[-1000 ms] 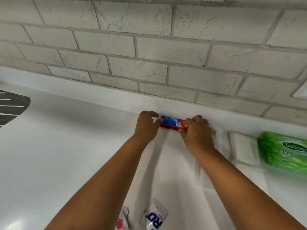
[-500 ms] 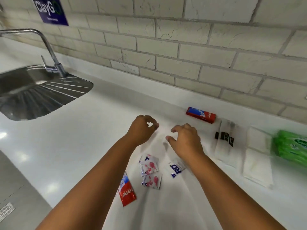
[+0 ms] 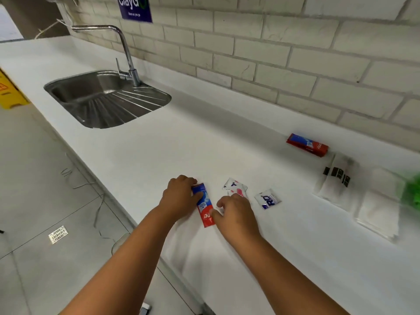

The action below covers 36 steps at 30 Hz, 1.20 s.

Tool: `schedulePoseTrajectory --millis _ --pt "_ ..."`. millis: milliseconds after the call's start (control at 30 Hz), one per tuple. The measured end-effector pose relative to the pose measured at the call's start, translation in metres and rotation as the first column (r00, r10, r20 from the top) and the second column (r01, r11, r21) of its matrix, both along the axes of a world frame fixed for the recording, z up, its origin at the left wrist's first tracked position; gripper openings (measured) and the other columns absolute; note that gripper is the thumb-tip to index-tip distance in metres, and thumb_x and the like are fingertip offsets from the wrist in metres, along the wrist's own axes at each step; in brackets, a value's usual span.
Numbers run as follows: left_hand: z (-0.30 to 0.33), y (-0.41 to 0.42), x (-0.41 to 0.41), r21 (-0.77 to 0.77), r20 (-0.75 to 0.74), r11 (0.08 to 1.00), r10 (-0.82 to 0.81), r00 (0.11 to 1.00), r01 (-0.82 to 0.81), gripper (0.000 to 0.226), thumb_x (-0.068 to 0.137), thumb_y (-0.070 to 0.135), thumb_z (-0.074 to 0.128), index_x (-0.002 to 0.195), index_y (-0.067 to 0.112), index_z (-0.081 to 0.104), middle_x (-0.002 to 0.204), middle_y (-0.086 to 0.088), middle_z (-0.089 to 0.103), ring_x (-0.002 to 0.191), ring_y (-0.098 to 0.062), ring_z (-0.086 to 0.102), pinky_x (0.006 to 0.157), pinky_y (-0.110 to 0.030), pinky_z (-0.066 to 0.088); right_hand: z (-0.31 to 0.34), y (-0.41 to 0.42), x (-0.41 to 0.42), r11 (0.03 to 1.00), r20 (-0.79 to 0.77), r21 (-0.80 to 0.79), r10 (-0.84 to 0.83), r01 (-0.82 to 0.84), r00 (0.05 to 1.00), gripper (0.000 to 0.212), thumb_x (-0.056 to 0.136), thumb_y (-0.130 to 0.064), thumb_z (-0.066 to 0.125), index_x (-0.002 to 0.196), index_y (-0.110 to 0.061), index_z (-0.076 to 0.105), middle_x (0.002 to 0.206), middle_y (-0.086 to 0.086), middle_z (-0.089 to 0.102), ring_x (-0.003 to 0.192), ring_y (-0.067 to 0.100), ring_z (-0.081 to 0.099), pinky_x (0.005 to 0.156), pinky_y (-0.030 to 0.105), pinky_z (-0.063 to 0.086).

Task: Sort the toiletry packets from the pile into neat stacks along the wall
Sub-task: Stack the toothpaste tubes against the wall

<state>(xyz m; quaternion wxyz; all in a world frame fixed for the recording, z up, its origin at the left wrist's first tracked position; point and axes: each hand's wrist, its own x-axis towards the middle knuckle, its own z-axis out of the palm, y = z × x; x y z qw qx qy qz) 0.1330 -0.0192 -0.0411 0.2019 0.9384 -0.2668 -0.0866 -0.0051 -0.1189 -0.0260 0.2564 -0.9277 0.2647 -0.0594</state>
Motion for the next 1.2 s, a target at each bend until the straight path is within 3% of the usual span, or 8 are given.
schedulePoseTrajectory --millis 200,533,800,900,1033,1067,1133,1200 --pt "-0.015 0.009 -0.01 0.006 0.117 1.0 -0.025 0.993 0.025 0.056 0.089 0.049 0.058 0.137 0.022 0.047 0.135 0.001 0.048 0.124 -0.019 0.043 0.096 -0.033 0.042 -0.01 0.015 -0.005 1.0 -0.037 -0.008 -0.031 0.031 0.999 0.05 0.088 -0.047 0.06 0.126 -0.015 0.056 0.125 0.006 0.054 0.117 0.02 0.049 0.094 0.03 0.045" --pt "-0.011 0.01 -0.002 -0.018 0.022 1.0 -0.013 1.0 0.014 0.058 0.081 0.05 0.068 0.128 0.022 0.051 0.129 0.0 0.05 0.118 -0.016 0.045 0.091 -0.03 0.044 -0.011 0.017 -0.001 0.999 -0.121 -0.035 -0.037 0.034 0.992 0.05 0.087 -0.043 0.063 0.129 -0.017 0.053 0.129 0.005 0.054 0.118 0.02 0.048 0.098 0.034 0.046" --pt "-0.01 0.008 0.009 -0.082 -0.109 0.996 0.016 0.994 -0.025 0.065 0.077 0.049 0.073 0.131 0.021 0.05 0.131 0.0 0.05 0.121 -0.018 0.045 0.097 -0.033 0.045 -0.015 0.006 0.009 0.969 -0.037 0.222 -0.101 0.107 0.994 0.026 0.083 -0.03 0.071 0.102 -0.02 0.056 0.109 0.002 0.066 0.099 0.019 0.063 0.08 0.031 0.055" --pt "-0.006 0.005 0.016 -0.174 -0.188 0.984 0.015 0.982 -0.049 0.05 0.082 0.041 0.07 0.126 0.021 0.056 0.126 -0.001 0.052 0.117 -0.02 0.048 0.097 -0.035 0.045 -0.011 -0.006 0.013 0.946 0.069 0.293 -0.165 0.138 0.984 0.014 0.086 -0.02 0.066 0.096 -0.022 0.055 0.105 0.004 0.066 0.093 0.019 0.063 0.064 0.022 0.047" --pt "0.007 -0.01 0.02 -0.419 -0.396 0.898 -0.048 0.917 -0.134 0.014 0.092 0.027 0.061 0.106 0.024 0.06 0.105 0.001 0.062 0.084 -0.015 0.059 0.067 -0.025 0.05 0.004 -0.031 0.018 0.893 0.202 0.407 -0.294 0.193 0.934 0.013 0.089 -0.011 0.058 0.091 -0.023 0.057 0.098 0.001 0.066 0.073 0.013 0.066 0.057 0.029 0.055" --pt "0.009 -0.015 0.02 -0.453 -0.405 0.881 -0.065 0.912 -0.138 0.01 0.093 0.025 0.059 0.102 0.025 0.06 0.102 0.002 0.064 0.08 -0.014 0.06 0.066 -0.025 0.048 0.008 -0.038 0.019 0.868 0.22 0.451 -0.334 0.209 0.916 0.013 0.089 -0.01 0.058 0.091 -0.023 0.057 0.098 0.0 0.065 0.068 0.009 0.065 0.051 0.029 0.054" --pt "0.014 -0.032 0.024 -0.508 -0.416 0.848 -0.089 0.905 -0.151 0.007 0.093 0.021 0.06 0.096 0.026 0.061 0.097 0.003 0.064 0.083 -0.015 0.062 0.071 -0.027 0.048 0.013 -0.056 0.02 0.843 0.243 0.472 -0.407 0.259 0.88 0.011 0.09 -0.012 0.061 0.095 -0.022 0.059 0.101 -0.001 0.063 0.074 0.007 0.062 0.046 0.019 0.045" --pt "0.019 -0.051 0.026 -0.546 -0.439 0.821 -0.11 0.892 -0.168 0.005 0.092 0.019 0.062 0.094 0.023 0.062 0.094 -0.002 0.066 0.085 -0.018 0.065 0.073 -0.03 0.049 0.018 -0.075 0.019 0.805 0.262 0.513 -0.476 0.297 0.84 0.012 0.089 -0.017 0.065 0.099 -0.022 0.058 0.104 -0.002 0.06 0.092 0.01 0.059 0.05 0.016 0.041"
